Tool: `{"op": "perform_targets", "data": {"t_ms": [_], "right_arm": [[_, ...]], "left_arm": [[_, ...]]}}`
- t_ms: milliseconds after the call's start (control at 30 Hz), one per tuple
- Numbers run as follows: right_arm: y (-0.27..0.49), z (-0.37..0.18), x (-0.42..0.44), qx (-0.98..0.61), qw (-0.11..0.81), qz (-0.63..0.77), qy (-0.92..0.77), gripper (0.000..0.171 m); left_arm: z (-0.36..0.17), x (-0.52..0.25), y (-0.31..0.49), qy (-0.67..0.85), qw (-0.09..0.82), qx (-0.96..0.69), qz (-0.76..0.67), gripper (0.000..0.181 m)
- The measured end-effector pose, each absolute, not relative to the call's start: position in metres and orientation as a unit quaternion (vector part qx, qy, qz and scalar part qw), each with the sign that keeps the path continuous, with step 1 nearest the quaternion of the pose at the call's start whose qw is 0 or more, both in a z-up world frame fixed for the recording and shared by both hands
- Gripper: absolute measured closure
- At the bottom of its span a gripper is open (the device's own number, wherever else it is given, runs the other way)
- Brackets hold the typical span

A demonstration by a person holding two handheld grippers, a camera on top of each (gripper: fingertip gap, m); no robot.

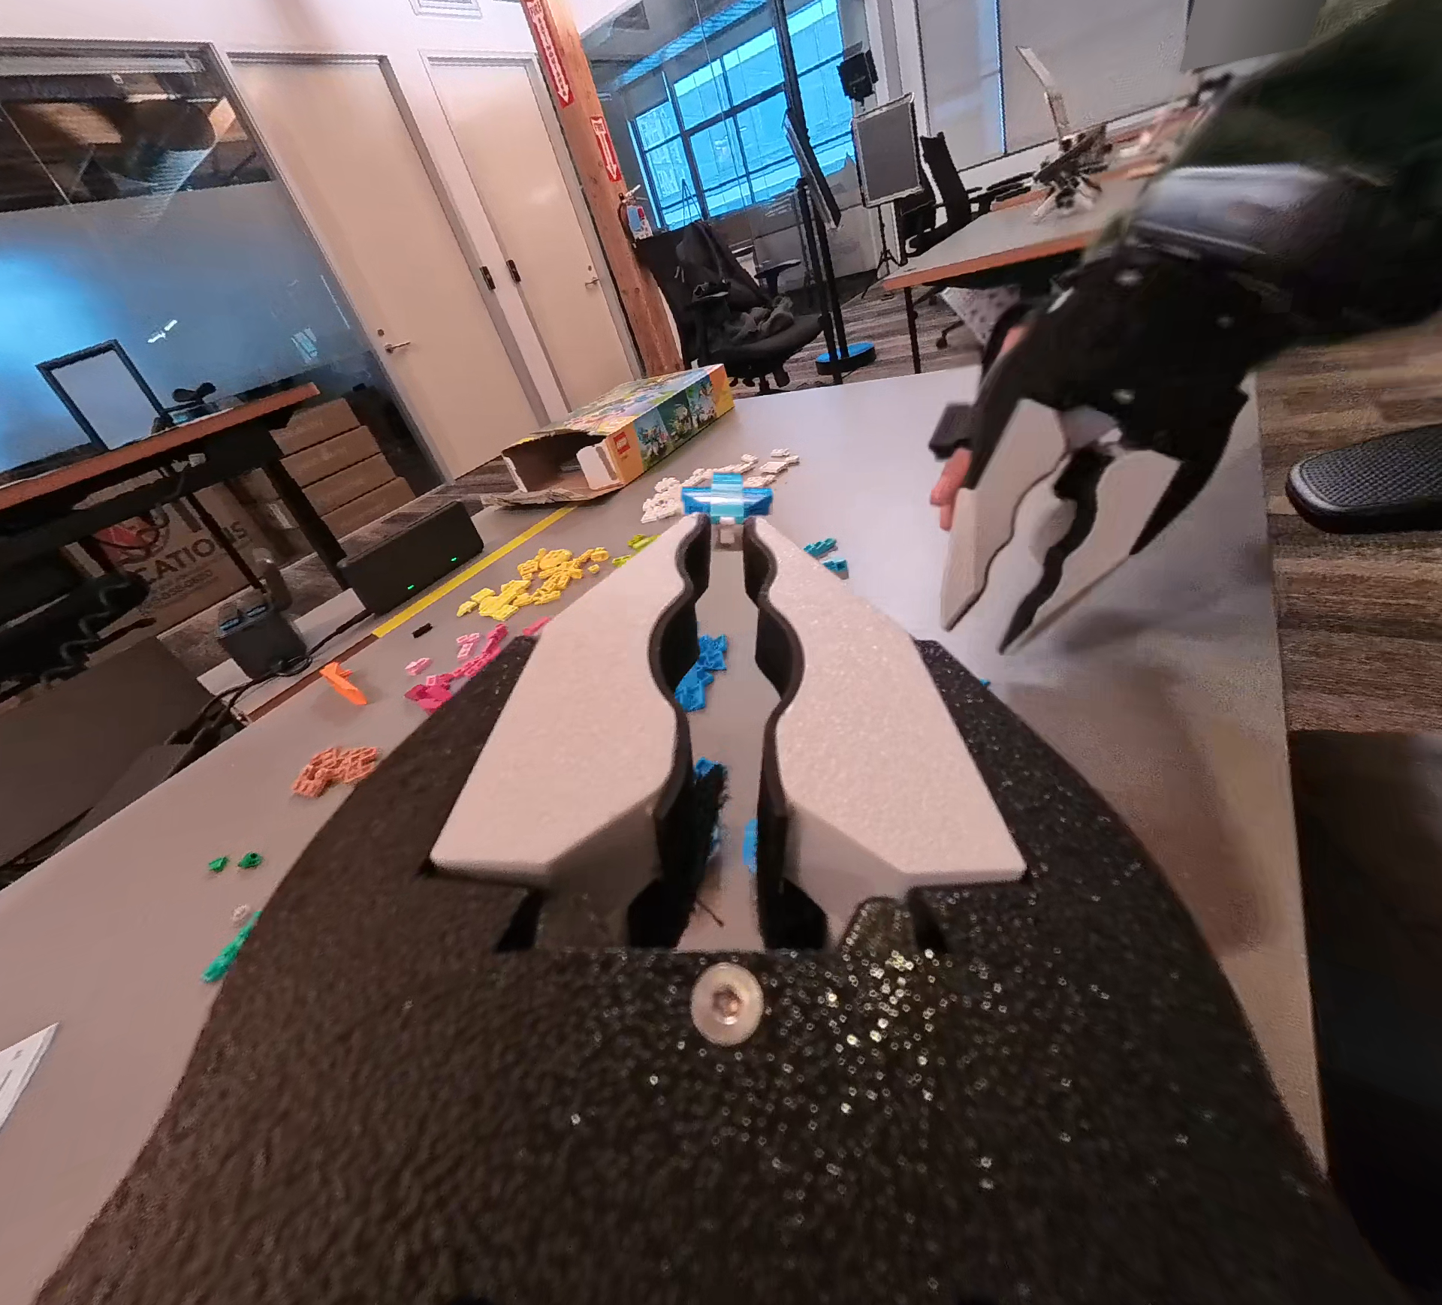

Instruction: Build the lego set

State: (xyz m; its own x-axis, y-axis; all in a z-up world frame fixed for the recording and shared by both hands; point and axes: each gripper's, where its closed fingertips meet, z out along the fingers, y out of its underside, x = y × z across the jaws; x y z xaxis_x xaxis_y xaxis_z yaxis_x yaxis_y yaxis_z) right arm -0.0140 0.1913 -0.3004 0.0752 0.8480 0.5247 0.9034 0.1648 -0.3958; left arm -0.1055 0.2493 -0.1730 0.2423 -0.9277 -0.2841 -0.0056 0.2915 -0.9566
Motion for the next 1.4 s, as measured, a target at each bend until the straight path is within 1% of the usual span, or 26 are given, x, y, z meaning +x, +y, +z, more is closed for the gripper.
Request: {"op": "perform_targets", "data": {"t_ms": [67,100,167,333,700,833,933,1000,1100,1167,1233,1400], "right_arm": [[0.188,-0.298,-0.025,-0.763,0.366,0.118,-0.52,0.149],[0.192,-0.297,-0.025,-0.79,0.38,0.158,-0.454,0.149],[0.201,-0.302,-0.02,-0.807,0.401,0.163,-0.402,0.149],[0.196,-0.309,-0.019,-0.806,0.404,0.171,-0.397,0.156],[0.198,-0.315,-0.022,-0.817,0.39,0.169,-0.391,0.159],[0.199,-0.315,-0.024,-0.817,0.387,0.174,-0.39,0.165],[0.2,-0.311,-0.024,-0.805,0.394,0.176,-0.406,0.165],[0.207,-0.285,-0.026,-0.771,0.428,0.184,-0.434,0.165],[0.21,-0.21,-0.041,-0.695,0.501,0.24,-0.457,0.166],[0.203,-0.173,-0.054,-0.649,0.522,0.264,-0.486,0.166],[0.195,-0.156,-0.064,-0.625,0.509,0.277,-0.522,0.166],[0.178,-0.137,-0.078,-0.591,0.47,0.315,-0.574,0.166]], "left_arm": [[-0.175,-0.104,0.247,0.497,0.627,-0.469,-0.374,0.176],[-0.176,-0.103,0.246,0.498,0.624,-0.468,-0.38,0.176],[-0.178,-0.101,0.243,0.5,0.618,-0.466,-0.389,0.176],[-0.178,-0.097,0.237,0.51,0.61,-0.457,-0.4,0.176],[-0.186,-0.094,0.234,0.515,0.596,-0.462,-0.408,0.176],[-0.187,-0.093,0.233,0.517,0.592,-0.462,-0.41,0.176],[-0.187,-0.092,0.229,0.52,0.591,-0.454,-0.417,0.176],[-0.183,-0.092,0.222,0.521,0.597,-0.433,-0.429,0.176],[-0.174,-0.094,0.209,0.525,0.611,-0.397,-0.439,0.176],[-0.167,-0.095,0.199,0.532,0.616,-0.369,-0.45,0.176],[-0.16,-0.096,0.189,0.535,0.617,-0.345,-0.463,0.176],[-0.145,-0.098,0.17,0.546,0.621,-0.303,-0.474,0.176]]}}
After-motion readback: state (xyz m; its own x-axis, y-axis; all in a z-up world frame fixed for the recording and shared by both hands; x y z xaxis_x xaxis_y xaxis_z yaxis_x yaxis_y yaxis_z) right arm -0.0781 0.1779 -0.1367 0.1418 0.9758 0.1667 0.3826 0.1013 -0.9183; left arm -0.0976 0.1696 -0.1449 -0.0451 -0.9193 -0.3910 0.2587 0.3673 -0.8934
